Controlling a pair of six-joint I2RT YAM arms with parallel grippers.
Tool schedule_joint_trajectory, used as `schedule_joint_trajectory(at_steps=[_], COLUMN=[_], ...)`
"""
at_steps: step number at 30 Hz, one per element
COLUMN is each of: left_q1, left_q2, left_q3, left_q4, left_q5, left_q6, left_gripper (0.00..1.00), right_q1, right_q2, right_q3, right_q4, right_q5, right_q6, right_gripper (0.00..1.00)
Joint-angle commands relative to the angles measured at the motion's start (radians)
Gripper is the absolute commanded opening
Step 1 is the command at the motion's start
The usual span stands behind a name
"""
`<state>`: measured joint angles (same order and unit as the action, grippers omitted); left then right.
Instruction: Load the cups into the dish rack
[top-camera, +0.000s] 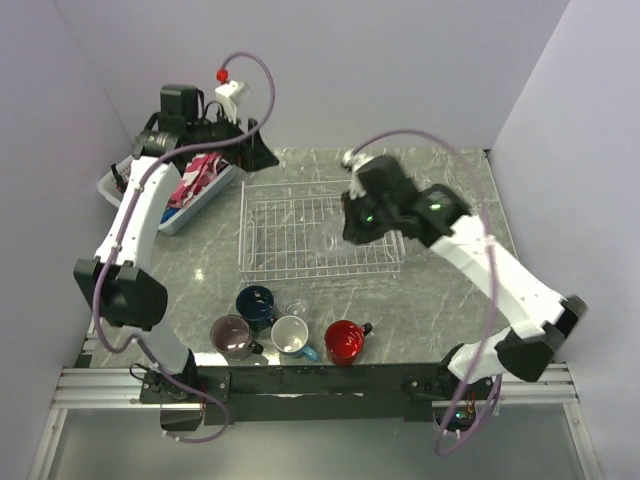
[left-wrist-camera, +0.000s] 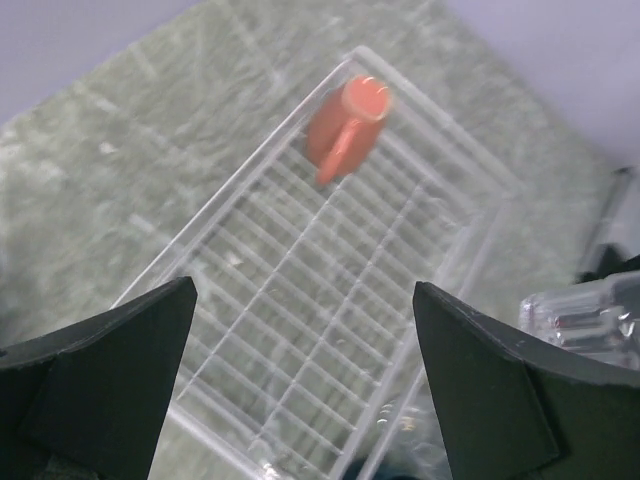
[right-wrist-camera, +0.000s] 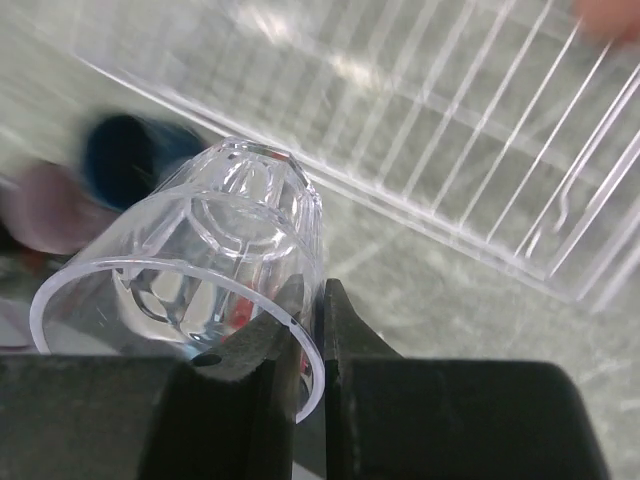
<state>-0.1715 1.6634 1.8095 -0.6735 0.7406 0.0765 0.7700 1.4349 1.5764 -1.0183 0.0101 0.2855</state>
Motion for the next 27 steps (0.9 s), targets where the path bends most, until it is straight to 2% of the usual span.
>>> schedule_joint_trajectory(at_steps=[1,2,3,4,5,6,7,8,9,10,11,12,14,15,17,27], left_q1=[0.030,0.036,0.044,0.052,0.058,0.059,0.058,0.058,0.055,0.052,0.052,0.052,0.050,0.050,0.050,0.037], left_q2=[0.113,0.133,0.166,0.180,0.190,0.190,0.179,0.159,0.103,0.073,0.047,0.027,0.036,0.039,0.035,0.015], left_q3=[0.201,0.230,0.270,0.277,0.269,0.223,0.187,0.141,0.016,-0.057,-0.126,-0.215,-0.243,-0.257,-0.268,-0.253], left_q4=[-0.103,-0.107,-0.085,-0.052,0.004,0.071,0.242,0.347,0.474,0.837,0.999,1.152,1.328,1.369,1.419,1.240], left_q5=[0.315,0.383,0.446,0.518,0.657,0.704,0.738,0.762,0.763,0.761,0.760,0.758,0.760,0.755,0.743,0.698], left_q6=[-0.176,-0.204,-0.284,-0.340,-0.407,-0.566,-0.642,-0.718,-0.904,-1.022,-1.144,-1.351,-1.461,-1.524,-1.548,-1.387], left_gripper=[0.96,0.96,0.96,0.96,0.97,0.97,0.96,0.96,0.96,0.96,0.96,0.96,0.96,0.97,0.96,0.96], right_q1=[-0.096,-0.177,-0.223,-0.262,-0.331,-0.356,-0.379,-0.394,-0.408,-0.413,-0.414,-0.414,-0.414,-0.414,-0.414,-0.405], right_q2=[-0.113,-0.116,-0.125,-0.129,-0.131,-0.134,-0.131,-0.126,-0.104,-0.084,-0.062,-0.021,0.016,0.044,0.067,0.160], right_q3=[0.189,0.203,0.197,0.183,0.166,0.115,0.087,0.035,0.018,0.010,0.004,0.002,-0.015,-0.021,-0.029,-0.015], right_q4=[0.021,0.053,0.091,0.136,0.243,0.314,0.390,0.546,0.620,0.721,0.763,0.806,0.933,0.975,1.066,1.101], right_q5=[-0.154,-0.220,-0.372,-0.434,-0.509,-0.583,-0.707,-0.752,-0.792,-0.858,-0.883,-0.912,-0.967,-0.979,-0.998,-1.021], right_q6=[-0.008,0.001,0.030,0.050,0.076,0.148,0.196,0.289,0.329,0.365,0.424,0.455,0.545,0.573,0.633,0.667], right_gripper=[0.00,0.00,0.00,0.00,0.00,0.00,0.00,0.00,0.00,0.00,0.00,0.00,0.00,0.00,0.00,0.00])
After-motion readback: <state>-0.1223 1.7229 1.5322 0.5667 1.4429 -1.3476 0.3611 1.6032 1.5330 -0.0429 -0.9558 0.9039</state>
